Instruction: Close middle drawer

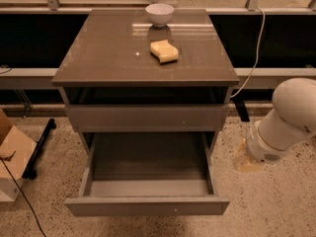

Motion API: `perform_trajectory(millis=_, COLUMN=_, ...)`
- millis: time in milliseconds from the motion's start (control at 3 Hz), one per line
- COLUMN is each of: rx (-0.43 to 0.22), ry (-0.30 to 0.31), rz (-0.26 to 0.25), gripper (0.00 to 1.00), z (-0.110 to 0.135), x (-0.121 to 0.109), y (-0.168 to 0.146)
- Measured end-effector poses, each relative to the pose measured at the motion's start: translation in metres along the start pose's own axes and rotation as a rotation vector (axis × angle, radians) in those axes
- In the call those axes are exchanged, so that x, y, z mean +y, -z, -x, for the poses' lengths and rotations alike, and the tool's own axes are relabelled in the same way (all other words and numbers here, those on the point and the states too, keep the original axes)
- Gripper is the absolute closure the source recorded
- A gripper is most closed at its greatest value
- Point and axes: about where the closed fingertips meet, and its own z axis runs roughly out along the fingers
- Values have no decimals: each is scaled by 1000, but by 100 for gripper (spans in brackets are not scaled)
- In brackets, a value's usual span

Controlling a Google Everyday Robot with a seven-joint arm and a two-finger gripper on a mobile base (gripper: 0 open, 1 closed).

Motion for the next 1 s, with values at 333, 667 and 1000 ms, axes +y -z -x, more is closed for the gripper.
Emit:
perform_trajectory(millis=333, rx=-10, ry=-2, rz=48, gripper=100, z=-4, x=22, y=-41)
perform_trajectory(millis=667, rx=-28, ry=-25, rz=103, gripper=100, z=-7, x=52, y=-89)
perform_trajectory(millis=1000, rx=-53, ry=-89, rz=164, gripper=100, z=-14, x=85, y=-147)
